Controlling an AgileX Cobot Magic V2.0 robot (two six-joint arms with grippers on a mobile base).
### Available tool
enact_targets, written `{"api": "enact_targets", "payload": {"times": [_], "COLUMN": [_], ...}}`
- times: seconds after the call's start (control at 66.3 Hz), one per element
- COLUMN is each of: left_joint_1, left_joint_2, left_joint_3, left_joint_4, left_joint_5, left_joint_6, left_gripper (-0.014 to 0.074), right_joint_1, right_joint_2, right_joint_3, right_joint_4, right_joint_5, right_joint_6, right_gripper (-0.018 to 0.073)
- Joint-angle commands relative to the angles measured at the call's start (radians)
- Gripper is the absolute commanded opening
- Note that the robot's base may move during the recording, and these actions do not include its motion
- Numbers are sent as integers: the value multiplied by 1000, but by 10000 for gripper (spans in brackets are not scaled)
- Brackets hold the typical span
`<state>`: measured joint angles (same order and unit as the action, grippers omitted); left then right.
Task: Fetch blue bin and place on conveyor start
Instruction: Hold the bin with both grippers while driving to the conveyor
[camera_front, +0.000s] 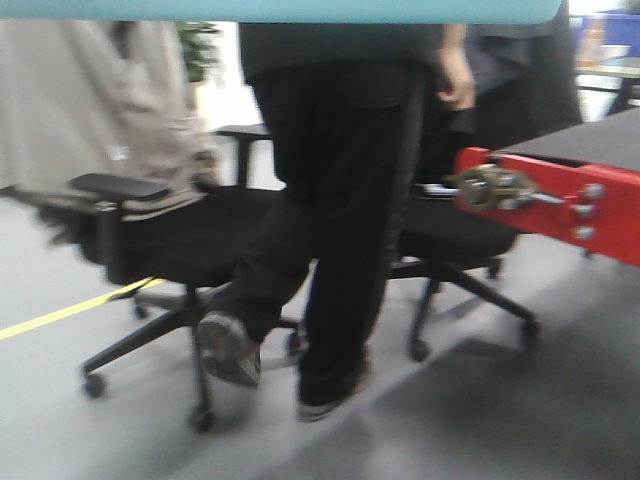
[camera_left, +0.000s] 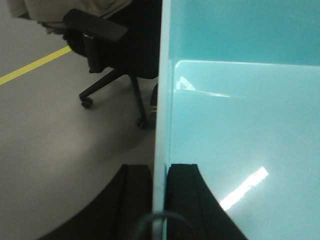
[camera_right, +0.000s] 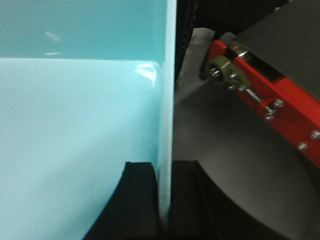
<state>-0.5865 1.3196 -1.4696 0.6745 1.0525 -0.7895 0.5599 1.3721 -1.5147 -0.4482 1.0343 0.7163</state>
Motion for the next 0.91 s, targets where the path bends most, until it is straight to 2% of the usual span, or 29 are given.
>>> {"api": "enact_targets", "payload": {"times": [0.0,0.89], "left_joint_1": [6,6], "left_joint_2": [-7,-7], "left_joint_3": [-3,-3], "left_joint_4": [72,73], "left_joint_5": [4,4], "left_joint_6": [-5,-5], "left_gripper": [-111,-111], "right_joint_1": [-6,-6], "right_joint_2": [-17,-17], "right_joint_3": [-10,-10], "right_joint_4": [-51,-51], "right_joint_5": [27,27], "right_joint_6": [-7,-7], "right_gripper": [-167,-167]}}
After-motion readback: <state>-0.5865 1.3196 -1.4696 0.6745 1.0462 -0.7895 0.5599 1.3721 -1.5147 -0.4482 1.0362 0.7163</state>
